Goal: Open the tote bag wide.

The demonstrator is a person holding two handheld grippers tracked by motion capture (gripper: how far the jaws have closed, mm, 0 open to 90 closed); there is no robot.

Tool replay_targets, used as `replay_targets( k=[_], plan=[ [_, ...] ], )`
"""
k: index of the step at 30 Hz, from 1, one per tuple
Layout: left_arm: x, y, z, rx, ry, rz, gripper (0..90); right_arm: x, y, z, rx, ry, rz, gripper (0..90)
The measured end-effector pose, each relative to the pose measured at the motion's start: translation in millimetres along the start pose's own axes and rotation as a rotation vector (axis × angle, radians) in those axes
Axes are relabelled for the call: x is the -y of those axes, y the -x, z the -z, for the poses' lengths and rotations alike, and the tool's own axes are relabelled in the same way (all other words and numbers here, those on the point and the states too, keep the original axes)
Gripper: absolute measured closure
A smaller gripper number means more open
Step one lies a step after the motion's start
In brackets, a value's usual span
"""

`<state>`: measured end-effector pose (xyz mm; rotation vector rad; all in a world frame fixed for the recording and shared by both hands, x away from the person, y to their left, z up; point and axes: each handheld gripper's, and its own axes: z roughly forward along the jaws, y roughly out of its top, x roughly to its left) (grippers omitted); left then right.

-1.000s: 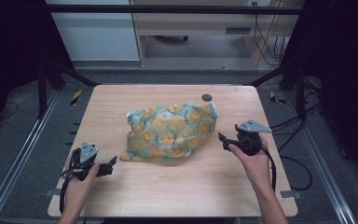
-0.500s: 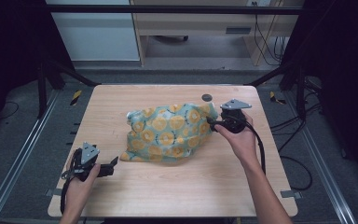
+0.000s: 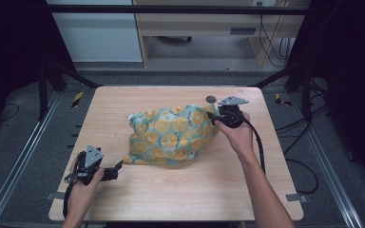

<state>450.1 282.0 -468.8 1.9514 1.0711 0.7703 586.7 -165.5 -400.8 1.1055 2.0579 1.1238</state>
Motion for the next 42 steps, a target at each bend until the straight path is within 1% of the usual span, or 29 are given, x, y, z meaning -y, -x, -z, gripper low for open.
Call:
replay_targets(
  k=[3, 5, 7, 12, 18, 21, 23, 25, 27, 28, 29, 30, 31, 33, 34, 39, 42],
  plan=[
    [0.0, -0.5, 0.4, -0.001, 0.003, 0.004, 4.2, -1.8, -4.8, 6.9, -0.018, 0.016, 0.018, 77.9],
    [-0.2, -1.0, 0.9, 0.001, 0.005, 0.007, 4.3, -4.1, -8.9, 14.7, -0.036, 0.048, 0.029, 84.0],
    [-0.5, -1.2, 1.4, 0.002, 0.007, 0.009, 4.3, -6.3, -13.9, 24.1, -0.061, 0.077, 0.040, 87.2],
    [-1.4, -2.0, 3.8, 0.004, 0.022, 0.022, 4.3, -8.0, -30.5, 51.3, -0.117, 0.140, 0.086, 88.9],
    [-2.9, -4.7, 6.7, 0.018, 0.033, 0.041, 4.6, -4.3, -49.0, 83.1, -0.178, 0.208, 0.114, 89.2],
    [-4.0, -6.2, 8.8, 0.022, 0.038, 0.048, 4.8, 0.7, -58.3, 98.2, -0.207, 0.239, 0.131, 89.2],
    [-5.2, -7.1, 10.4, 0.016, 0.046, 0.057, 5.0, 6.6, -64.9, 107.8, -0.224, 0.256, 0.139, 89.2],
    [-7.4, -8.2, 12.6, 0.015, 0.053, 0.062, 5.1, 12.0, -69.9, 114.0, -0.238, 0.267, 0.142, 89.2],
    [-10.2, -9.0, 15.5, 0.017, 0.070, 0.068, 5.2, 18.5, -74.9, 119.2, -0.252, 0.274, 0.149, 89.1],
    [-12.9, -9.7, 17.8, 0.025, 0.080, 0.075, 5.3, 21.9, -77.1, 120.9, -0.259, 0.276, 0.149, 89.1],
    [-12.9, -9.7, 17.8, 0.025, 0.080, 0.075, 5.4, 21.9, -77.1, 120.9, -0.259, 0.276, 0.149, 89.1],
    [-15.8, -9.9, 20.1, 0.027, 0.092, 0.077, 5.8, 29.7, -81.3, 123.4, -0.271, 0.280, 0.152, 89.1],
    [-15.8, -9.9, 20.1, 0.027, 0.092, 0.077, 6.5, 29.7, -81.3, 123.4, -0.271, 0.280, 0.152, 89.1],
    [-20.6, -9.7, 24.0, 0.037, 0.107, 0.079, 8.1, 39.3, -85.3, 125.0, -0.286, 0.283, 0.148, 89.1],
    [-24.6, -9.4, 26.9, 0.051, 0.119, 0.077, 10.6, 47.3, -88.5, 125.1, -0.289, 0.282, 0.149, 88.9],
    [-38.6, -4.5, 37.9, 0.100, 0.156, 0.075, 18.5, 62.8, -91.8, 121.8, -0.293, 0.273, 0.136, 88.4],
    [-45.3, 2.5, 42.4, 0.122, 0.161, 0.050, 23.1, 70.7, -93.0, 118.5, -0.298, 0.266, 0.124, 88.2]
  ],
)
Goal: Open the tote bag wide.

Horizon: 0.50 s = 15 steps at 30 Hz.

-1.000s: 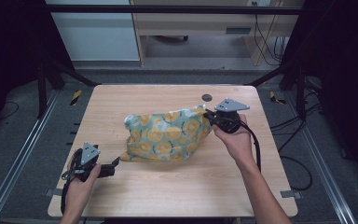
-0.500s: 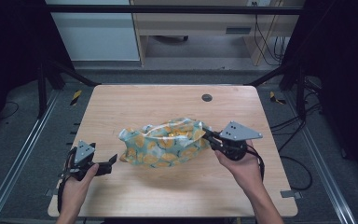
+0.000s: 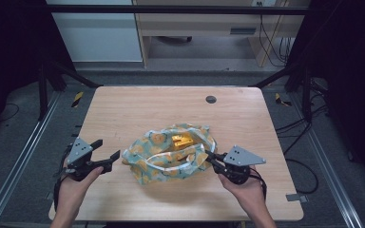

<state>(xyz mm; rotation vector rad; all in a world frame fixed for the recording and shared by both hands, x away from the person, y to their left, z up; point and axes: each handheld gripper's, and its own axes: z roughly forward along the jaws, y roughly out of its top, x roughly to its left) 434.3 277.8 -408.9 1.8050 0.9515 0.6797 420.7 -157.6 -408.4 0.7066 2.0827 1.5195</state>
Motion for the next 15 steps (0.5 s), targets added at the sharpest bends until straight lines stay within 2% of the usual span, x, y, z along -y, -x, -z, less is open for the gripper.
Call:
replay_targets(
  k=[5, 8, 10, 15],
  plan=[
    [-5.5, 17.4, -3.8, 0.060, -0.006, -0.042, 25.2, 9.6, -5.9, -2.5, -0.011, -0.025, 0.005, 87.4],
    [-4.5, 27.6, -10.5, 0.084, -0.028, -0.083, 25.0, 12.6, -7.0, -2.4, -0.008, -0.037, 0.012, 87.2],
    [-3.5, 31.4, -13.5, 0.102, -0.042, -0.090, 23.9, 13.8, -6.4, -2.1, -0.006, -0.038, 0.008, 87.2],
    [-4.1, 32.2, -12.1, 0.107, -0.037, -0.085, 21.2, 16.7, -5.3, -1.6, -0.005, -0.043, -0.001, 87.2]
  ],
)
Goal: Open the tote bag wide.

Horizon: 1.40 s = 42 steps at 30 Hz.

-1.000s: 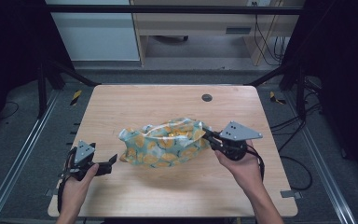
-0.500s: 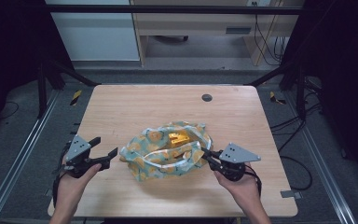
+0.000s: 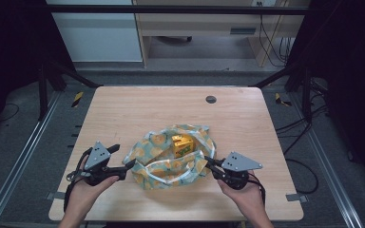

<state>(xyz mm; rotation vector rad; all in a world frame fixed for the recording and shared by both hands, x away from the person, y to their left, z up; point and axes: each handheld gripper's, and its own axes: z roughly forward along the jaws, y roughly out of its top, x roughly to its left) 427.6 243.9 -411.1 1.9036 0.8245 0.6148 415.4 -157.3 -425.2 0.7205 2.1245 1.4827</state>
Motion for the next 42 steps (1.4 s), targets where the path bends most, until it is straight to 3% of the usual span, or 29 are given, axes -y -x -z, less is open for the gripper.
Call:
replay_targets(
  k=[6, 16, 21, 24, 32, 36, 42],
  plan=[
    [4.7, -1.7, 0.6, 0.012, -0.021, -0.005, 19.2, 4.1, -2.9, 0.5, -0.010, -0.014, 0.007, 87.2],
    [18.0, 14.2, -10.5, 0.100, -0.080, -0.023, 15.8, 7.5, -4.6, 2.5, -0.031, -0.031, 0.017, 86.8],
    [20.4, 18.1, -12.2, 0.112, -0.096, -0.034, 18.3, 10.3, -4.8, 1.9, -0.046, -0.056, 0.028, 86.5],
    [21.6, 21.1, -12.8, 0.126, -0.114, -0.047, 25.6, 11.2, -5.0, 1.7, -0.050, -0.066, 0.035, 86.3],
    [27.6, 24.4, -16.0, 0.187, -0.161, -0.040, 60.1, 14.3, -5.3, 2.6, -0.054, -0.111, 0.064, 85.5],
    [30.2, 27.5, -17.8, 0.226, -0.179, -0.062, 71.2, 19.7, -2.8, 1.2, -0.050, -0.160, 0.069, 85.2],
    [30.9, 28.1, -17.0, 0.259, -0.181, -0.081, 82.0, 21.5, -1.7, 0.8, -0.055, -0.176, 0.072, 85.0]
  ],
)
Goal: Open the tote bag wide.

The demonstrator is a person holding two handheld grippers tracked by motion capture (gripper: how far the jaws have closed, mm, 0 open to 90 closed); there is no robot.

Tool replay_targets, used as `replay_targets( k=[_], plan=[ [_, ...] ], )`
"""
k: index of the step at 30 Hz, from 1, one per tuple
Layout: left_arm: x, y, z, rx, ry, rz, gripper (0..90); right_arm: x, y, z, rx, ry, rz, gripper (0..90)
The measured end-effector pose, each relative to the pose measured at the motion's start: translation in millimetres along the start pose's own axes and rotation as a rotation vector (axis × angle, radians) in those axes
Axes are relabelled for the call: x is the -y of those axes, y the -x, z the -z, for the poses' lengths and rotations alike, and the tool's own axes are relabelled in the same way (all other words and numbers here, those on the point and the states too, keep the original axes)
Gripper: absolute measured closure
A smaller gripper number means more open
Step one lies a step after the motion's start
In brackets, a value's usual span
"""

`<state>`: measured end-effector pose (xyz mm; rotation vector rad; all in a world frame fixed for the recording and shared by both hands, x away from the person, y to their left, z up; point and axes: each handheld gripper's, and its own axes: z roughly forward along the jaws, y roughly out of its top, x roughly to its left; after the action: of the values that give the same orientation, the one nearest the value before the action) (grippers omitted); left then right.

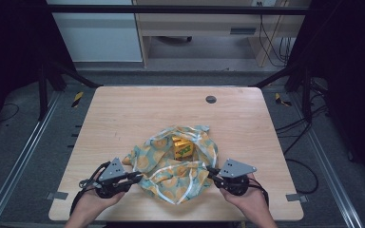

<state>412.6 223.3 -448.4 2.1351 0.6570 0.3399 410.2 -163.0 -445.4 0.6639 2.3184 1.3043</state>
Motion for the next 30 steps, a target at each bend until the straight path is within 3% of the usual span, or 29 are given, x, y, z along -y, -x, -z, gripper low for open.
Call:
replay_targets(
  k=[7, 15, 22, 27, 28, 30],
  plan=[
    [1.6, 0.9, -2.7, 0.011, -0.015, -0.012, 86.8, 4.2, 4.0, 0.6, -0.004, -0.013, -0.015, 84.5],
    [5.6, 3.5, -12.1, 0.018, -0.052, -0.027, 87.8, 13.4, 10.3, -0.6, 0.009, -0.076, -0.027, 83.0],
    [8.0, 2.6, -15.5, 0.011, -0.058, -0.039, 88.1, 17.5, 10.9, -3.5, 0.023, -0.122, -0.008, 81.6],
    [9.2, 1.8, -16.3, 0.004, -0.065, -0.041, 88.4, 20.8, 11.6, -5.3, 0.031, -0.153, -0.004, 75.2],
    [9.5, 1.5, -15.7, 0.000, -0.065, -0.041, 88.4, 19.3, 11.7, -3.8, 0.034, -0.152, -0.009, 66.9],
    [9.7, 1.1, -15.0, -0.003, -0.063, -0.040, 88.4, 17.4, 11.2, -1.5, 0.029, -0.150, -0.012, 59.7]
  ],
)
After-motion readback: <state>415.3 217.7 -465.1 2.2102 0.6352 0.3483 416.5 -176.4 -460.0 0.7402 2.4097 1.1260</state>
